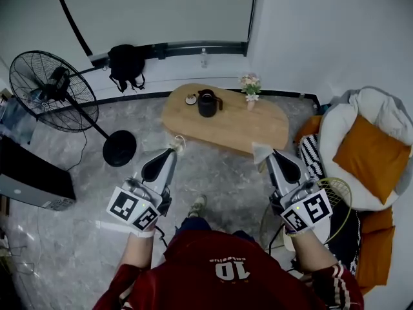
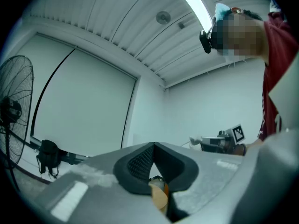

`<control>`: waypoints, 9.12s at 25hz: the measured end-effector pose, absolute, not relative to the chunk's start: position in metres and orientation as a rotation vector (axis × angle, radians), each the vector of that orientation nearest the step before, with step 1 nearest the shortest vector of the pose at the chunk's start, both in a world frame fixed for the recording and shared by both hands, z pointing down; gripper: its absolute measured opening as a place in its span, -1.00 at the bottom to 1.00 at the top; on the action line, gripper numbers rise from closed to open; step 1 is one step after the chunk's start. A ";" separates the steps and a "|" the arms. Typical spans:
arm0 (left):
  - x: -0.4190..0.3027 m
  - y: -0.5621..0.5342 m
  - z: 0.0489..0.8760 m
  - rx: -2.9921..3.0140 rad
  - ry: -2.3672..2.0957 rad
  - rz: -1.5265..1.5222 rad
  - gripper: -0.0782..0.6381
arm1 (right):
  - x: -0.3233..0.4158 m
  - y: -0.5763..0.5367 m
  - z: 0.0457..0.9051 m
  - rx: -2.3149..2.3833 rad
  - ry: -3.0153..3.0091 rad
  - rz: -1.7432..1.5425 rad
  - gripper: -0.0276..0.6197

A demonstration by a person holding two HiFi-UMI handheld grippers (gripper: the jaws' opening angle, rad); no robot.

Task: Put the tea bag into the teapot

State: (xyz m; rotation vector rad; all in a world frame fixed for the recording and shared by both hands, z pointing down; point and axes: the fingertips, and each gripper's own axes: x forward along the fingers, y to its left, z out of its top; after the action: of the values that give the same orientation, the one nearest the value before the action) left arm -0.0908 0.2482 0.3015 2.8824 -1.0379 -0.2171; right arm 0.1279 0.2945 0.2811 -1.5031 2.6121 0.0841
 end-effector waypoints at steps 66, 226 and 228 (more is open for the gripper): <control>-0.123 -0.053 0.310 2.924 -0.828 -0.216 -0.78 | 0.061 0.013 0.274 -1.593 2.596 0.041 -0.91; -0.039 -0.159 0.334 3.009 -0.940 -0.044 -0.78 | 0.115 -0.102 0.315 -1.533 2.657 0.018 -0.91; -0.041 -0.161 0.335 3.001 -0.952 -0.055 -0.78 | 0.114 -0.106 0.318 -1.531 2.658 0.008 -0.91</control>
State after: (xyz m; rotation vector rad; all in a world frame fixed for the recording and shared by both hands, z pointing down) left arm -0.0414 -0.1614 0.3348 3.0009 -0.9518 -0.0547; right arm 0.1145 -0.1063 0.3175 -1.5310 2.6578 0.0085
